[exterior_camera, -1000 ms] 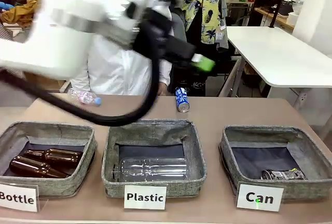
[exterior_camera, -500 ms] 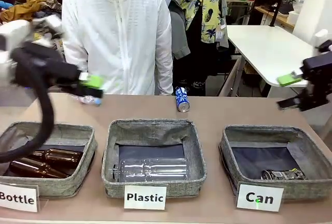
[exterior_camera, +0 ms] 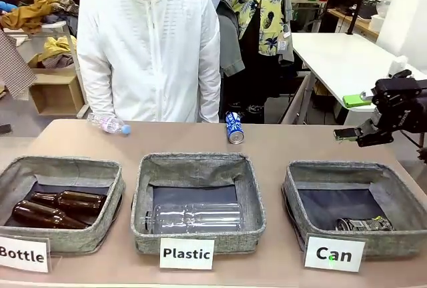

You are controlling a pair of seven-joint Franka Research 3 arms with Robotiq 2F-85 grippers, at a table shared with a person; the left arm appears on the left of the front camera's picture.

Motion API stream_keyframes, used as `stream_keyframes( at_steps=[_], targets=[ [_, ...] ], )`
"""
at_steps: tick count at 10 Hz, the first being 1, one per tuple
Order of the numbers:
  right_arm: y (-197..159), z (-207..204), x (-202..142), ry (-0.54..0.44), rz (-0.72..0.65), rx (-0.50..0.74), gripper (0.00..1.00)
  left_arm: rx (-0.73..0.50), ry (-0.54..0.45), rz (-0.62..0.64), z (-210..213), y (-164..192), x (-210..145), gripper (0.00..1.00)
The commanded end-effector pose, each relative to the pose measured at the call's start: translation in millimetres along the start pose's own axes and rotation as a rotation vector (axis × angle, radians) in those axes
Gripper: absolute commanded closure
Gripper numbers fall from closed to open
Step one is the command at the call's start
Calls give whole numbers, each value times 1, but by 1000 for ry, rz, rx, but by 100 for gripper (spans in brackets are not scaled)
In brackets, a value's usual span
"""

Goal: Sort the can waste into the basket.
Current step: Pick up the can waste from the table and place it in the right Fabric basket.

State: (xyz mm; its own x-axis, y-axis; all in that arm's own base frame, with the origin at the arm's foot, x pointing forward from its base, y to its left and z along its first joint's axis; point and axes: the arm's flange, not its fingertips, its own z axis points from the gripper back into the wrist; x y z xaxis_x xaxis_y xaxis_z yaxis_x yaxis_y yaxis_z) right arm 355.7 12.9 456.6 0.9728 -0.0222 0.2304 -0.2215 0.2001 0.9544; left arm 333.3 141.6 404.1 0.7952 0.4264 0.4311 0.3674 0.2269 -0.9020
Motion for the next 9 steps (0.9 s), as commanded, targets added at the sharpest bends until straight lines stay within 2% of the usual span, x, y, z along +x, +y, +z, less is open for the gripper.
stream_keyframes(
  at_steps=[1, 9],
  targets=[
    [6, -12, -3, 45, 5, 28, 0, 14, 62, 5, -20, -11, 0, 0],
    [4, -11, -4, 49, 2, 23, 0, 14, 62, 5, -20, -11, 0, 0]
  ],
)
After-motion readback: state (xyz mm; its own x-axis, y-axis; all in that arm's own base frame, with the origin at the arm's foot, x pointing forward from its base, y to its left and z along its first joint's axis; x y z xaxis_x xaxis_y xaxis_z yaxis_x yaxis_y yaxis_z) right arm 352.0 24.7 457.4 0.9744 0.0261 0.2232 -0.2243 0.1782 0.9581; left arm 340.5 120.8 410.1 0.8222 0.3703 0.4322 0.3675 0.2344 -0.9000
